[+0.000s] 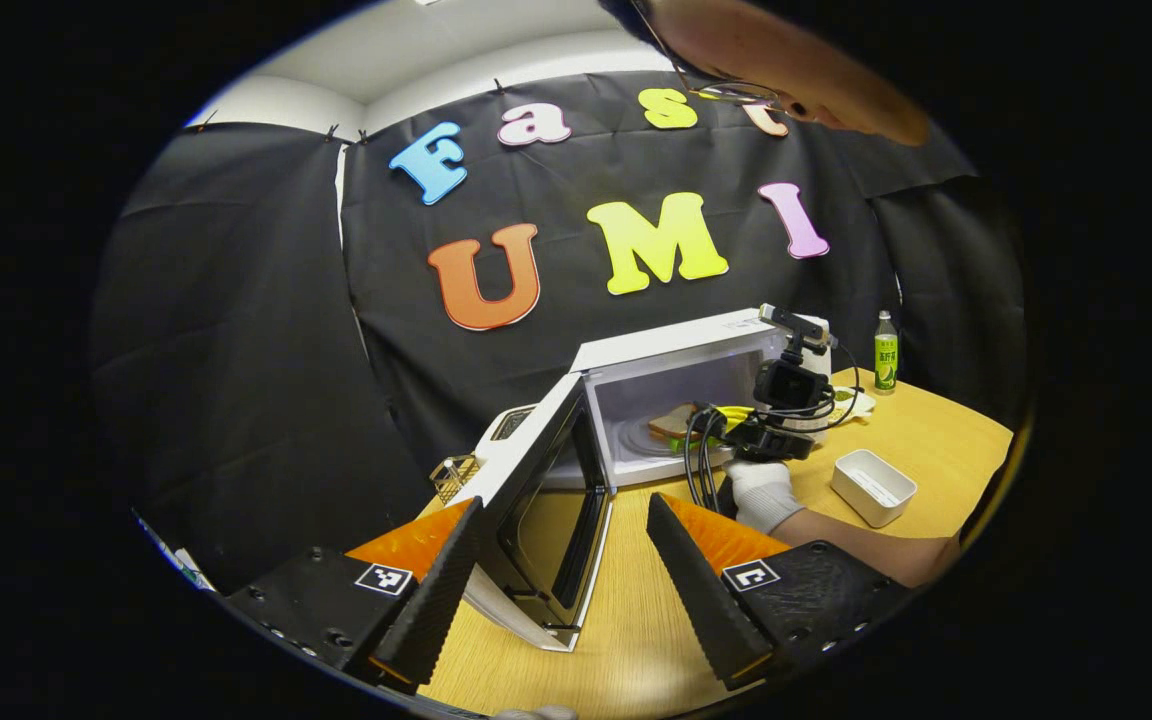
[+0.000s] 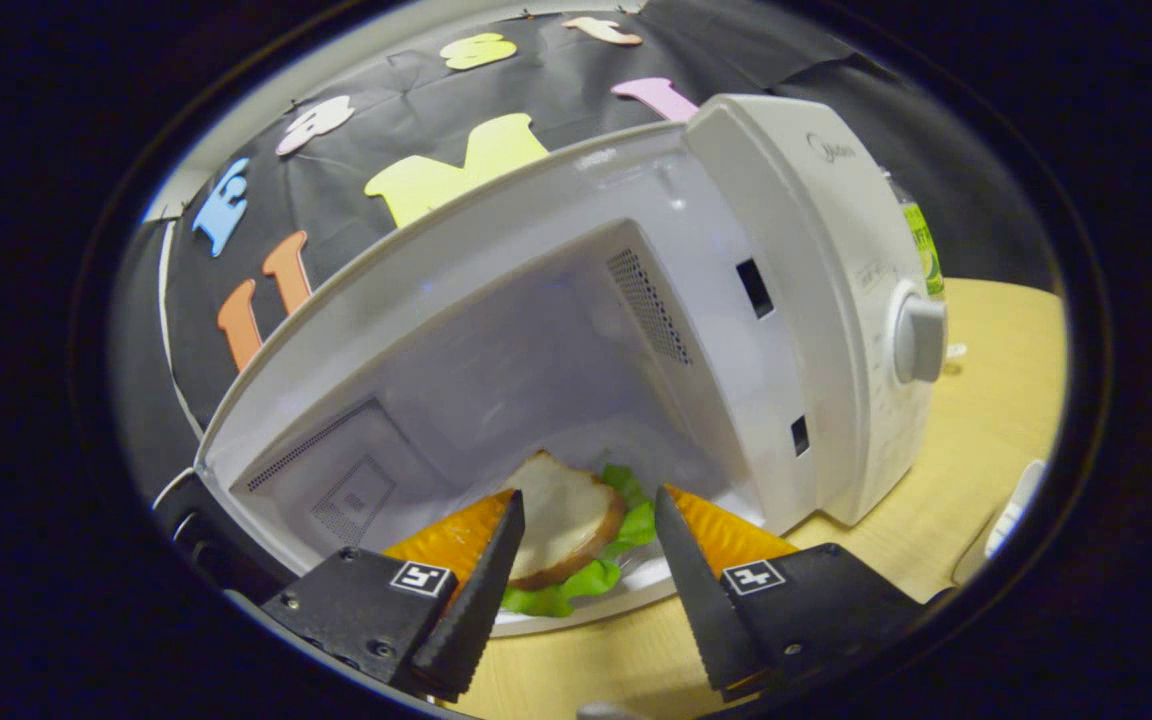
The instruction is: Open the microwave oven with the left hand, put the food in, and close the microwave oven.
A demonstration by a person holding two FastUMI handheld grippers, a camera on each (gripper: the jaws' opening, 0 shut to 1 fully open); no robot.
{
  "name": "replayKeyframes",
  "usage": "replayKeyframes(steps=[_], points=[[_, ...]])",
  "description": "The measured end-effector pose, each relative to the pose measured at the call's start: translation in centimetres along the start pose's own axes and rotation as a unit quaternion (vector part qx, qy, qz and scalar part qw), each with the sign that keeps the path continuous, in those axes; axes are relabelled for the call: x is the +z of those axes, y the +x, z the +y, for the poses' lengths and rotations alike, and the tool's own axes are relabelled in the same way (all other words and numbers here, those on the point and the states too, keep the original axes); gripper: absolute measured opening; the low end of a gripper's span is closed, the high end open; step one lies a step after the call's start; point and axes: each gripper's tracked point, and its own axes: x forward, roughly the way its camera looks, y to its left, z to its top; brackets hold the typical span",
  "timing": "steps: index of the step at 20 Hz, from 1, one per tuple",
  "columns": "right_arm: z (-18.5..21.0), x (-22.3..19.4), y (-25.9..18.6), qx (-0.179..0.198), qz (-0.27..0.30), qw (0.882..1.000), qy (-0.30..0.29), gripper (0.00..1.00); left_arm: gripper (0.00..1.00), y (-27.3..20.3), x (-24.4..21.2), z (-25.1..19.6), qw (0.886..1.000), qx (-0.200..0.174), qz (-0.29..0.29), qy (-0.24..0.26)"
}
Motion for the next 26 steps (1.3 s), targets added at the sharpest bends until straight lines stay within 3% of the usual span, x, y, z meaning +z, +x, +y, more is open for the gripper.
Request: replayKeyframes(steps=[1, 4, 5, 7, 8, 11, 12, 13, 14, 17, 18, 20, 21, 22, 23, 24, 26], points=[[0.1, 0.7, -0.8, 0.005, -0.004, 1.000, -0.013, 0.94, 0.97, -0.1, 0.2, 0.0, 1.000, 0.000, -0.002, -0.001], [0.4, 2.2, -2.6, 0.019, -0.004, 0.998, -0.052, 0.91, 0.96, -0.4, 0.7, 0.0, 1.000, 0.000, -0.006, -0.003], [0.2, 2.7, -3.4, 0.023, 0.004, 0.998, -0.058, 1.00, 0.97, -0.6, 1.3, 0.0, 1.000, 0.001, -0.008, -0.005], [-0.7, 4.8, -5.7, 0.026, 0.005, 0.996, -0.081, 1.00, 0.96, -1.0, 2.3, 0.0, 1.000, -0.002, -0.013, -0.012], [-1.3, 6.4, -7.1, 0.027, 0.006, 0.995, -0.095, 0.91, 0.96, -1.2, 2.9, 0.1, 1.000, -0.003, -0.015, -0.013], [-3.7, 11.8, -11.6, 0.036, 0.002, 0.990, -0.134, 0.91, 0.96, -1.8, 4.4, 0.0, 0.999, -0.012, -0.022, -0.021], [-4.4, 13.7, -13.1, 0.040, -0.003, 0.988, -0.149, 1.00, 0.96, -1.9, 5.0, 0.1, 0.999, -0.015, -0.025, -0.023], [-5.2, 15.5, -14.7, 0.040, -0.005, 0.985, -0.167, 1.00, 0.96, -2.0, 5.5, 0.4, 0.999, -0.015, -0.029, -0.024], [-5.8, 17.4, -16.1, 0.044, -0.009, 0.982, -0.186, 0.91, 0.96, -2.0, 5.8, 0.7, 0.999, -0.013, -0.029, -0.023], [-8.3, 22.1, -20.0, 0.038, -0.011, 0.974, -0.223, 0.91, 0.89, -1.7, 6.6, 1.8, 0.999, -0.011, -0.037, -0.027], [-9.0, 23.1, -21.3, 0.031, -0.006, 0.973, -0.229, 1.00, 0.93, -1.7, 6.6, 2.1, 0.999, -0.008, -0.036, -0.030], [-10.1, 24.9, -23.7, 0.031, -0.003, 0.972, -0.234, 1.00, 0.87, -1.5, 6.4, 2.9, 0.999, -0.004, -0.032, -0.039], [-10.9, 26.0, -24.5, 0.022, -0.006, 0.971, -0.239, 0.92, 0.75, -1.4, 6.4, 3.3, 0.999, -0.001, -0.033, -0.041], [-11.4, 26.8, -25.5, 0.018, -0.006, 0.969, -0.244, 0.91, 0.82, -1.4, 6.2, 3.8, 0.999, 0.003, -0.033, -0.040], [-12.2, 27.0, -26.3, 0.017, -0.002, 0.969, -0.246, 0.92, 0.70, -1.3, 5.9, 4.2, 0.999, 0.003, -0.035, -0.035], [-12.5, 27.4, -27.0, 0.017, 0.001, 0.970, -0.242, 0.92, 0.65, -1.2, 5.7, 4.3, 0.999, -0.003, -0.036, -0.032], [-13.0, 28.2, -28.3, 0.008, 0.002, 0.970, -0.245, 0.92, 0.40, -0.6, 4.2, 5.9, 0.999, 0.005, -0.027, -0.037]])
